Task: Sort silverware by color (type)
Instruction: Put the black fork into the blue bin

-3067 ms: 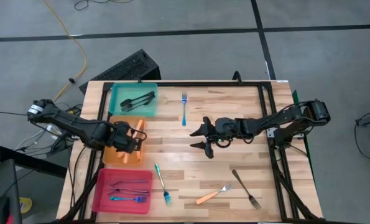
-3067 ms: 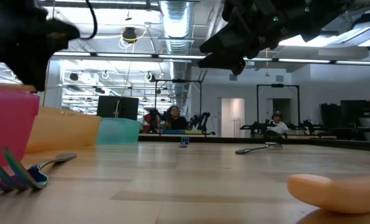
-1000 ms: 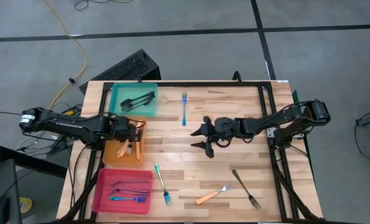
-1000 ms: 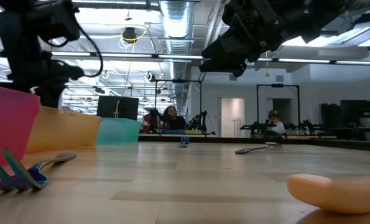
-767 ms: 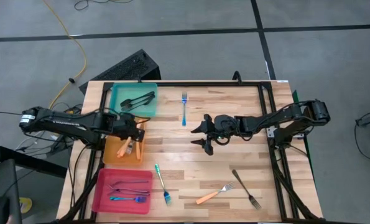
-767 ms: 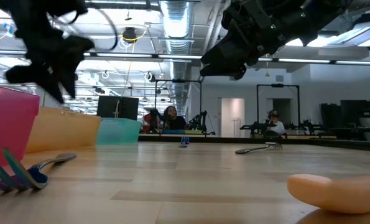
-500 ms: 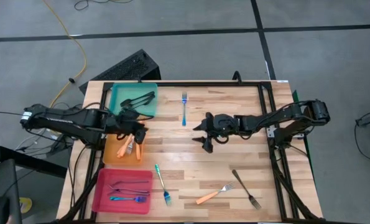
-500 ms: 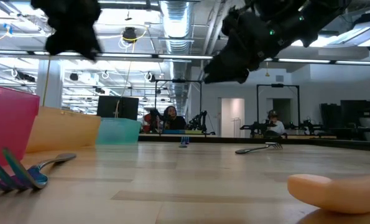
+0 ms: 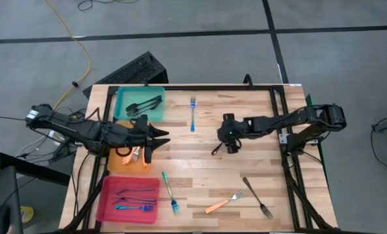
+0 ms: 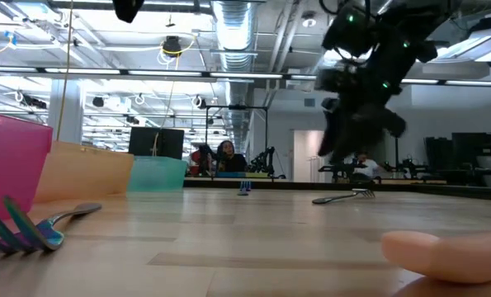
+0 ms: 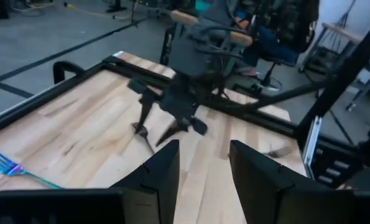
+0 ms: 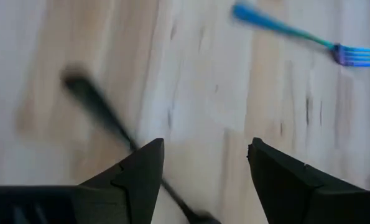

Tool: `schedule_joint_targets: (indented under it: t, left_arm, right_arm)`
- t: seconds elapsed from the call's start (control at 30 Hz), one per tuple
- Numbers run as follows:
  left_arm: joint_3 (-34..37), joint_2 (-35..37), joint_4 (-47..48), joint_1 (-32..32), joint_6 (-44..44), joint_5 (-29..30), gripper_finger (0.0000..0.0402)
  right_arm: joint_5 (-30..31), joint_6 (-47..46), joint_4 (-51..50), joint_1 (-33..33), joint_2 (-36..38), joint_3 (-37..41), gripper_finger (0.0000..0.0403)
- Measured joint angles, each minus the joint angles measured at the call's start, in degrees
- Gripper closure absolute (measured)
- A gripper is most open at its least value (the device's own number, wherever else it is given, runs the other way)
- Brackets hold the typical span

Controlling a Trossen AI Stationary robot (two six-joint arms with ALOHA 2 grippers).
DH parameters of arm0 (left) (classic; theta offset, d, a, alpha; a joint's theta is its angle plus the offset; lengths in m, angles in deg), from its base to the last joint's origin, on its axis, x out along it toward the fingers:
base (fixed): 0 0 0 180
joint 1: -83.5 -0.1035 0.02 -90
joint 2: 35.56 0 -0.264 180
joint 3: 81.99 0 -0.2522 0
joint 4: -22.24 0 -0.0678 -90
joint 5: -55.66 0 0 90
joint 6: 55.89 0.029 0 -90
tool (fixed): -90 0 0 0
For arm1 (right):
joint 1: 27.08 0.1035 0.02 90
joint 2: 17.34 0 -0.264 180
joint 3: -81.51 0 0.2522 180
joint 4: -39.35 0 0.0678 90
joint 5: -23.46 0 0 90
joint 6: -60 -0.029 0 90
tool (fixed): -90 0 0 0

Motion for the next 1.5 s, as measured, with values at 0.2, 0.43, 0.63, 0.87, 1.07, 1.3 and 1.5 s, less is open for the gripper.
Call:
schedule_joint_targets:
  t: [0.2,0.43,0.63,0.87,1.07,1.3,1.5]
  left_arm:
    - [0.0,-3.5,0.2,0.2,0.7,0.6,0.0278]
    - [0.0,-7.3,-0.5,0.2,1.1,-3.0,0.0278]
    - [0.0,-7.4,-2.4,0.2,1.1,-3.3,0.0278]
    - [0.0,-7.4,-3.3,0.2,2.1,-3.3,0.0278]
    - [0.0,-7.4,-3.4,0.2,1.6,-3.4,0.0278]
    - [0.0,-7.4,-2.8,0.2,1.4,-3.4,0.0278]
    - [0.0,-7.4,-2.4,0.2,2.0,-3.4,0.0278]
  right_arm:
    - [-0.9,15.5,-8.7,-2.3,0.1,-2.5,0.0149]
    - [-3.4,22.9,-11.3,-5.9,-0.7,-2.5,0.0149]
    - [-5.5,26.1,-10.8,-7.2,-0.6,-2.5,0.0149]
    - [-5.6,27.9,-10.1,-7.6,-7.7,-2.8,0.0149]
    - [-5.4,29.0,-14.5,-9.1,-13.9,-6.9,0.0149]
    - [-7.0,28.8,-20.7,-10.9,-18.0,-10.8,0.0201]
    - [-8.7,27.4,-21.7,-10.7,-19.0,-11.0,0.0312]
